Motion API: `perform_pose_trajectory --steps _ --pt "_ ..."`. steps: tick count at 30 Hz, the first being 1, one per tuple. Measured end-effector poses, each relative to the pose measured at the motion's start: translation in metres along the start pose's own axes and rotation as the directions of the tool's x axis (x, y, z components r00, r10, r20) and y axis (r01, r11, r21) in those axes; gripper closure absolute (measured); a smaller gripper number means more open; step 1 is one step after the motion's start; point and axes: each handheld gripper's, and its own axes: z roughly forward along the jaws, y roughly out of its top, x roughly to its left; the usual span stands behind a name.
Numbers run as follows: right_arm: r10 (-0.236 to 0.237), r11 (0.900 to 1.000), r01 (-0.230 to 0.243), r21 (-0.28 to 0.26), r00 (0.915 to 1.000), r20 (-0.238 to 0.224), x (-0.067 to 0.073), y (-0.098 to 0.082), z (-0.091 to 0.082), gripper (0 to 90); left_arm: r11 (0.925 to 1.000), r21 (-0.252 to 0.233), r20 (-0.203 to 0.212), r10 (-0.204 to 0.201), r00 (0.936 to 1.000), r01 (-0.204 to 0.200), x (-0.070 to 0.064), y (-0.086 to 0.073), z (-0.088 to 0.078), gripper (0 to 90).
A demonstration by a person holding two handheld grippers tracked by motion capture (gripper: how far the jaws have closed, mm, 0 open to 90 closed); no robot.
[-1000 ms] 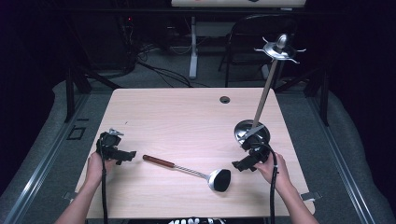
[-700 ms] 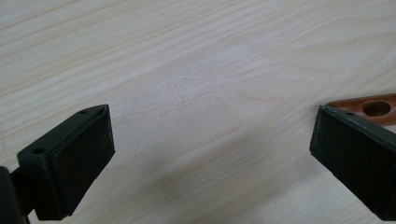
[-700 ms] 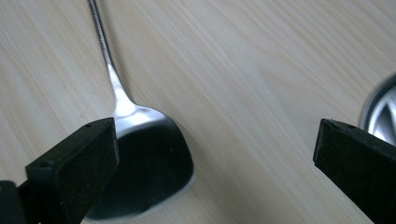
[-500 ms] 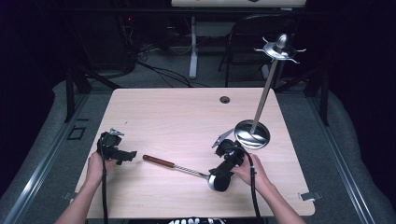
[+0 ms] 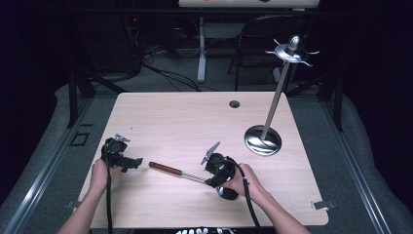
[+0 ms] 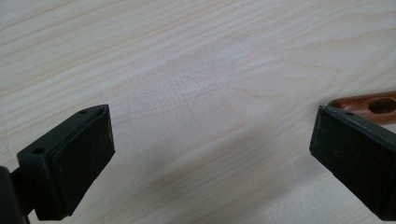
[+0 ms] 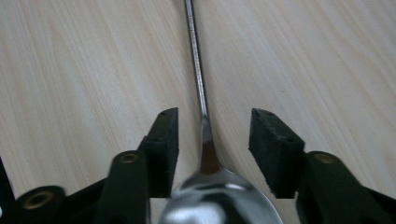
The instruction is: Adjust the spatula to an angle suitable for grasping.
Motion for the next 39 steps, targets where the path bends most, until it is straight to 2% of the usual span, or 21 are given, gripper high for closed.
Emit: perform_pose_trajectory --steps 3,6,12,15,29,39 --pt "-0.029 0.999 0.029 0.018 0.9995 0.015 0.004 0.005 0.008 65.4 1.0 0.002 0.0 0.005 1.0 -0.005 0.0 0.0 0.0 0.0" --pt "-0.039 0.998 0.037 0.041 0.9986 0.036 0.006 0.009 0.014 70.2 1.0 0.003 0.0 0.007 1.0 -0.007 -0.001 0.0 0.0 0.0" --pt "-0.082 0.995 0.079 0.067 0.996 0.036 0.01 0.007 0.022 76.6 0.9999 0.005 0.0 0.016 0.9999 -0.016 -0.001 0.0 -0.001 0.0" --pt "-0.107 0.992 0.103 0.067 0.9922 0.064 0.012 0.007 0.023 82.5 0.9998 0.004 -0.001 0.019 0.9998 -0.019 -0.001 0.0 -0.001 0.0" --pt "-0.122 0.989 0.117 0.09 0.9905 0.062 0.01 0.003 0.021 83.4 0.9997 0.002 0.002 0.023 0.9997 -0.023 -0.001 0.0 -0.002 0.0" --pt "-0.105 0.99 0.098 0.099 0.9927 0.06 0.005 -0.005 0.016 83.4 0.9998 -0.001 -0.002 0.022 0.9998 -0.022 -0.001 0.0 -0.002 0.0"
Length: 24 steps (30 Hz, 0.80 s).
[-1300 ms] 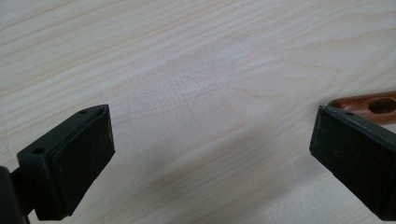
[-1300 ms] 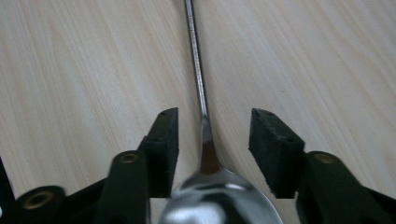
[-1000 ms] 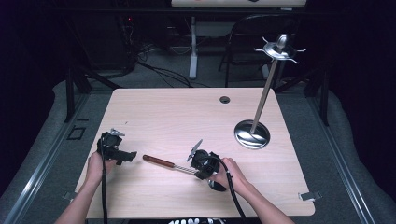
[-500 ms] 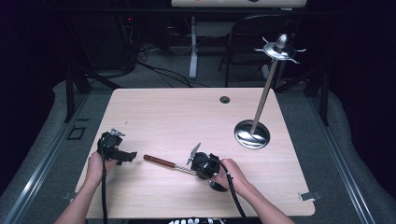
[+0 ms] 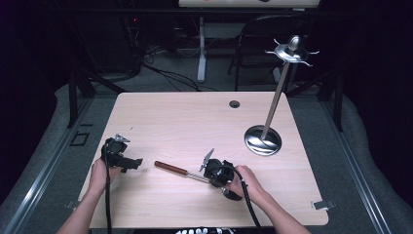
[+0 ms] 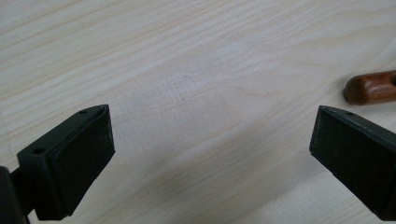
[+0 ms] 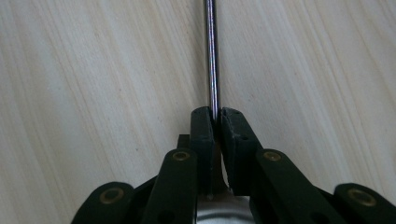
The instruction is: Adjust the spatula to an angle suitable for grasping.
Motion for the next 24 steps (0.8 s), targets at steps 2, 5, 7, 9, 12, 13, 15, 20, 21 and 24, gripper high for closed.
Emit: perform_pose_trajectory --steps 2,5,7,9,12,13,15,20,21,24 --pt "-0.003 1.0 0.003 0.014 0.9999 0.01 -0.001 -0.003 -0.002 83.5 1.0 0.001 0.001 0.001 1.0 -0.001 0.0 0.0 0.0 0.0" --pt "0.008 1.0 -0.008 0.006 0.9999 0.012 -0.004 -0.009 -0.003 83.4 1.0 0.001 0.002 0.003 1.0 -0.003 0.0 0.0 0.0 0.0" --pt "0.013 1.0 -0.013 0.013 0.9998 0.012 -0.005 -0.013 -0.005 83.4 1.0 0.001 0.004 0.001 1.0 -0.001 -0.001 0.0 0.001 0.0" --pt "0.016 1.0 -0.017 0.019 0.9996 0.021 -0.006 -0.016 -0.006 83.4 1.0 0.002 0.003 0.001 1.0 -0.001 -0.001 0.0 0.0 0.0" --pt "0.023 0.999 -0.024 0.023 0.9994 0.024 -0.009 -0.021 -0.008 83.5 1.0 0.003 0.003 0.003 1.0 -0.003 -0.001 0.0 0.001 0.0" --pt "0.026 0.999 -0.026 0.023 0.9995 0.02 -0.009 -0.022 -0.008 83.5 1.0 0.005 0.003 0.006 1.0 -0.006 -0.001 0.0 0.0 0.0" --pt "0.02 0.999 -0.021 0.038 0.9993 0.032 -0.011 -0.024 -0.009 83.5 0.9999 0.008 0.01 0.007 0.9999 -0.007 -0.001 0.001 0.0 0.0" --pt "0.036 0.999 -0.037 0.039 0.999 0.028 -0.014 -0.032 -0.011 83.5 0.9999 0.006 0.011 0.011 0.9999 -0.011 -0.001 0.001 0.0 0.0" --pt "0.035 0.998 -0.037 0.049 0.9987 0.036 -0.015 -0.033 -0.012 83.4 0.9999 0.002 0.003 0.01 0.9999 -0.01 -0.001 0.001 0.0 0.0" --pt "0.045 0.997 -0.047 0.055 0.9981 0.042 -0.018 -0.039 -0.014 83.4 0.9999 -0.003 0.007 0.015 0.9999 -0.015 -0.002 0.001 0.0 0.0"
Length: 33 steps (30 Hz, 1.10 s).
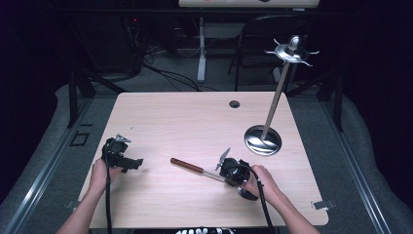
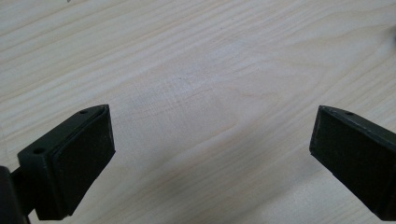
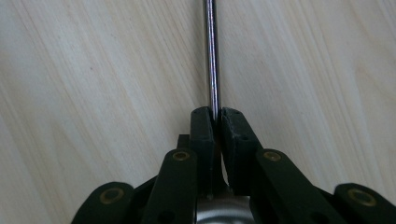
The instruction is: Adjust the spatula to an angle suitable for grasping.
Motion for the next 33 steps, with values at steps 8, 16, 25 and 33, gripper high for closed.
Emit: perform_pose_trajectory --steps 8,16,25,33 --pt "0.016 1.0 -0.016 0.014 0.9999 0.005 -0.007 -0.013 -0.003 83.4 1.0 -0.007 -0.002 0.002 1.0 -0.002 -0.001 0.0 -0.001 0.0" --pt "0.022 0.998 -0.023 0.05 0.9996 0.02 -0.013 -0.019 -0.005 81.1 0.9999 -0.009 0.005 0.009 0.9999 -0.009 -0.002 0.001 -0.001 0.0" --pt "0.05 0.998 -0.05 -0.042 0.9988 -0.006 -0.018 -0.012 -0.01 72.5 0.9997 -0.013 -0.001 0.019 0.9998 -0.019 -0.003 0.002 0.0 0.0" --pt "0.033 0.999 -0.034 -0.026 0.9988 -0.036 -0.015 -0.009 -0.002 78.3 0.9996 -0.004 0.006 0.028 0.9996 -0.028 -0.003 0.003 -0.001 0.1"
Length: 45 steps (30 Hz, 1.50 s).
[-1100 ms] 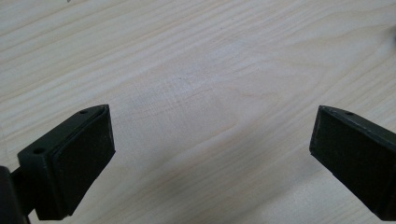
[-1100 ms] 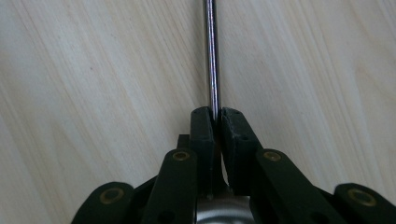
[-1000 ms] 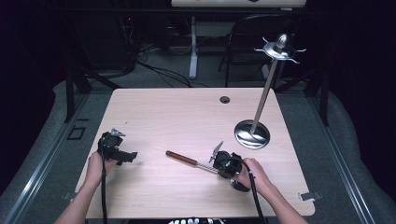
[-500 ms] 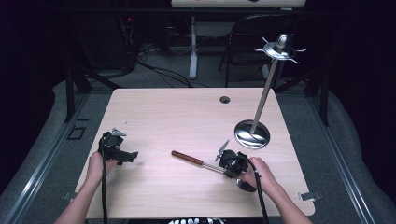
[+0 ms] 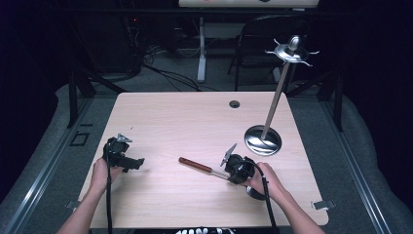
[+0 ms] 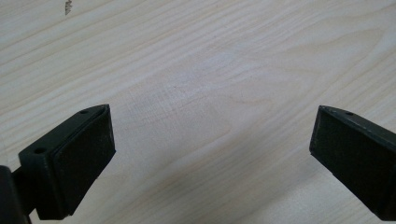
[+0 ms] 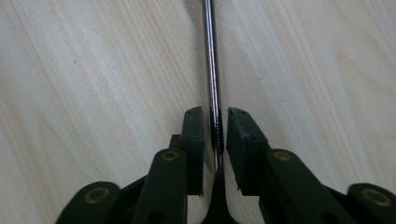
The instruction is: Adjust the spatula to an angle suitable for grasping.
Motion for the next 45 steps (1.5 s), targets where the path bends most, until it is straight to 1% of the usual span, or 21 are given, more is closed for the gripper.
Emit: perform_pose_trajectory --steps 2,4,7,8,13,14,16,21,22,23,25,27,29,33,34,35,37,39,40,41,45 --pt "-0.008 1.0 0.008 0.01 1.0 0.005 0.001 0.001 0.002 82.4 1.0 -0.003 -0.006 0.001 1.0 -0.001 -0.001 0.0 0.001 0.1" --pt "-0.019 1.0 0.019 0.02 0.9996 0.019 0.002 0.001 0.001 83.2 1.0 -0.005 -0.007 0.004 1.0 -0.004 -0.002 0.0 0.001 0.1" --pt "-0.022 0.999 0.021 0.027 0.9995 0.023 0.003 0.001 0.001 83.6 1.0 0.001 -0.001 0.002 1.0 -0.002 -0.002 0.0 0.001 0.1" --pt "-0.017 0.999 0.015 0.049 0.9994 0.029 0.002 -0.001 0.0 84.0 1.0 0.006 -0.002 0.008 1.0 -0.008 -0.003 0.0 0.001 0.1" --pt "-0.007 0.996 0.005 0.086 0.9997 0.023 -0.003 -0.01 -0.004 84.1 0.9998 0.009 -0.008 0.015 0.9998 -0.015 -0.004 0.0 0.002 0.1" --pt "-0.015 0.994 0.012 0.106 0.9993 0.033 -0.004 -0.011 -0.005 84.2 0.9997 0.014 -0.004 0.018 0.9998 -0.018 -0.004 0.0 0.002 0.1" --pt "-0.011 0.993 0.007 0.119 0.9994 0.033 -0.008 -0.016 -0.007 84.1 0.9996 0.016 -0.003 0.022 0.9997 -0.022 -0.004 0.0 0.002 0.1" --pt "0.019 0.987 -0.023 0.158 0.9995 0.026 -0.017 -0.025 -0.01 83.6 0.9996 0.016 0.0 0.023 0.9997 -0.023 -0.005 0.0 0.003 0.1" --pt "0.026 0.988 -0.029 0.155 0.9995 0.017 -0.019 -0.026 -0.01 83.0 0.9996 0.016 0.001 0.024 0.9997 -0.024 -0.005 0.0 0.003 0.1" --pt "0.035 0.987 -0.037 0.155 0.9993 0.014 -0.02 -0.026 -0.01 79.3 0.9996 0.016 0.001 0.024 0.9997 -0.024 -0.005 0.001 0.003 0.1" --pt "0.036 0.989 -0.039 0.145 0.9991 0.021 -0.021 -0.025 -0.011 75.0 0.9995 0.017 0.001 0.026 0.9997 -0.026 -0.006 0.001 0.003 0.1" --pt "0.047 0.993 -0.048 0.106 0.9989 0.008 -0.021 -0.023 -0.013 71.2 0.9994 0.019 0.002 0.029 0.9996 -0.029 -0.006 0.001 0.003 0.1" --pt "0.045 0.997 -0.046 0.069 0.9988 0.019 -0.019 -0.019 -0.015 70.1 0.9994 0.019 0.002 0.028 0.9996 -0.028 -0.006 0.001 0.003 0.1" --pt "0.027 0.999 -0.029 0.043 0.9987 0.043 -0.015 -0.008 -0.017 68.7 0.9992 0.023 0.001 0.032 0.9995 -0.032 -0.006 0.001 0.004 0.1" --pt "0.03 0.999 -0.031 0.034 0.9988 0.038 -0.014 -0.006 -0.015 68.8 0.9991 0.024 0.001 0.034 0.9994 -0.034 -0.007 0.001 0.004 0.1" --pt "0.025 0.999 -0.026 0.033 0.9992 0.032 -0.013 -0.003 -0.014 68.8 0.9991 0.024 0.001 0.033 0.9994 -0.033 -0.007 0.001 0.004 0.1" --pt "0.005 0.998 -0.008 0.056 0.9987 0.051 -0.012 0.002 -0.011 69.2 0.9991 0.024 0.003 0.034 0.9994 -0.034 -0.007 0.001 0.004 0.1" --pt "0.003 0.999 -0.006 0.05 0.9985 0.054 -0.012 0.005 -0.007 70.2 0.999 0.028 0.003 0.037 0.9993 -0.037 -0.007 0.001 0.004 0.1" --pt "-0.004 0.998 0.0 0.062 0.9982 0.061 -0.012 0.008 -0.007 70.3 0.9989 0.029 0.002 0.038 0.9993 -0.038 -0.007 0.001 0.005 0.1" --pt "0.004 0.998 -0.007 0.055 0.9986 0.053 -0.011 0.01 -0.004 70.5 0.9988 0.032 0.003 0.038 0.9993 -0.038 -0.007 0.001 0.005 0.1" --pt "0.0 0.997 -0.005 0.072 0.9976 0.069 -0.011 0.018 0.002 73.6 0.9983 0.039 0.01 0.042 0.9991 -0.043 -0.008 0.001 0.005 0.1"
